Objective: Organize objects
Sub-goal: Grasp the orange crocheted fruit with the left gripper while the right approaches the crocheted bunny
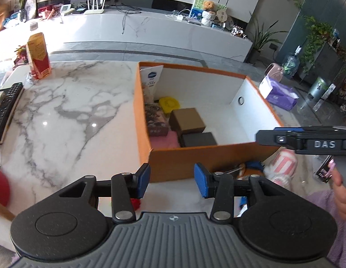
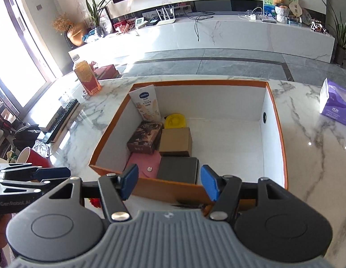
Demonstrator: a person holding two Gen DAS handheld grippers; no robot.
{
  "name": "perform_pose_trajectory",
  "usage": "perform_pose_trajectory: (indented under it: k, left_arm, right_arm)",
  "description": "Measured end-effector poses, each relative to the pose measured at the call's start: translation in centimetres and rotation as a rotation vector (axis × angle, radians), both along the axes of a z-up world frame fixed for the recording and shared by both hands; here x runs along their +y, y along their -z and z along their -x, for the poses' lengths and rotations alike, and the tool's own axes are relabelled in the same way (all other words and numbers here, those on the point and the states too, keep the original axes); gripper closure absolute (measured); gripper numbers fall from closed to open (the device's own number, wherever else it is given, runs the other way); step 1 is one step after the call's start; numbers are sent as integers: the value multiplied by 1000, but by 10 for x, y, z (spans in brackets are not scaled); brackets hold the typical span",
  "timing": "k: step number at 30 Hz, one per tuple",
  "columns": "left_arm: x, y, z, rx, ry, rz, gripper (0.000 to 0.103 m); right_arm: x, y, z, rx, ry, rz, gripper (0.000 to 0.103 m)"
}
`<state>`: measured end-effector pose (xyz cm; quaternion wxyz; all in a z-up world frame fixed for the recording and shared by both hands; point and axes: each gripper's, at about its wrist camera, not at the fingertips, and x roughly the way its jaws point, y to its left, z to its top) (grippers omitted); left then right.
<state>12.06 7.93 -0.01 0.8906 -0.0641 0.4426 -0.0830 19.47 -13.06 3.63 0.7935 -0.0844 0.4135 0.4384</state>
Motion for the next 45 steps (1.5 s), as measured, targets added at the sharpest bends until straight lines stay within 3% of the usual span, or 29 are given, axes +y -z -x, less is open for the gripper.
perform_pose_trajectory:
  k: [4, 14, 23, 35, 45]
  left_arm:
    - [2, 20, 11, 12, -27, -98, 49]
    - [5, 65, -3, 92, -72, -189, 48]
    - [-5, 85, -24, 144, -91, -257, 48]
    - [-1, 92, -26, 169, -129, -219, 57]
    - [-26, 54, 5, 87, -56, -92, 57]
  right_arm:
    - [-17, 18, 26, -53, 30, 30, 39]
    - [-35, 52, 50, -147, 91, 155, 39]
    - [-32, 58, 52, -162, 83, 177, 36]
    - [-34, 57, 53, -191, 85, 191, 34]
    - [-56, 39, 52, -187, 117, 132, 34]
